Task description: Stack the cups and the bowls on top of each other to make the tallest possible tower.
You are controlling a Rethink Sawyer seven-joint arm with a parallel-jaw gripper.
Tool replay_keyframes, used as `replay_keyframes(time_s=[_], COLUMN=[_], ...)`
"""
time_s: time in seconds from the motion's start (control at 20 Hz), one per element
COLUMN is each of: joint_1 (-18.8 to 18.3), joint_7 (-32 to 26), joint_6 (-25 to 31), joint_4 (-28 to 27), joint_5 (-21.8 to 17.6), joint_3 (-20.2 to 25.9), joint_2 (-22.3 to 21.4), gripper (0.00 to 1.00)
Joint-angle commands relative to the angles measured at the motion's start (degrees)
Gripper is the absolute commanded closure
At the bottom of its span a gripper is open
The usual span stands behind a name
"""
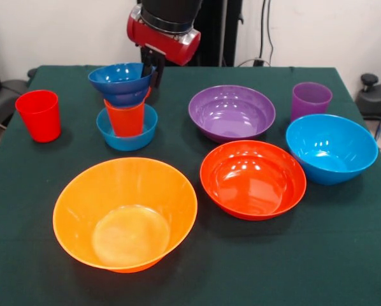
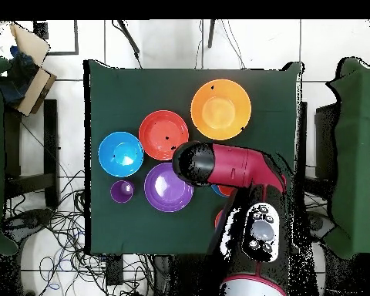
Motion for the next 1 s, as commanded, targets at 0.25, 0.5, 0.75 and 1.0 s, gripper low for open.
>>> replay_keyframes(time_s=[0.25, 0.5, 0.75, 1.0], joint_1=[2.1, 4.7, 5.8, 6.5], joint_7=[8.5, 10.1, 10.0, 10.2], joint_6=[-1.2, -1.7, -1.8, -4.3], joint_4=[3.1, 1.6, 1.3, 1.7], joint_5=[1.2, -0.7, -0.6, 0.0], joint_3=[3.0, -0.2, -2.1, -2.6], joint_2=[3.6, 5.0, 6.1, 7.3], gripper=[1.00, 1.00, 1.00, 1.00])
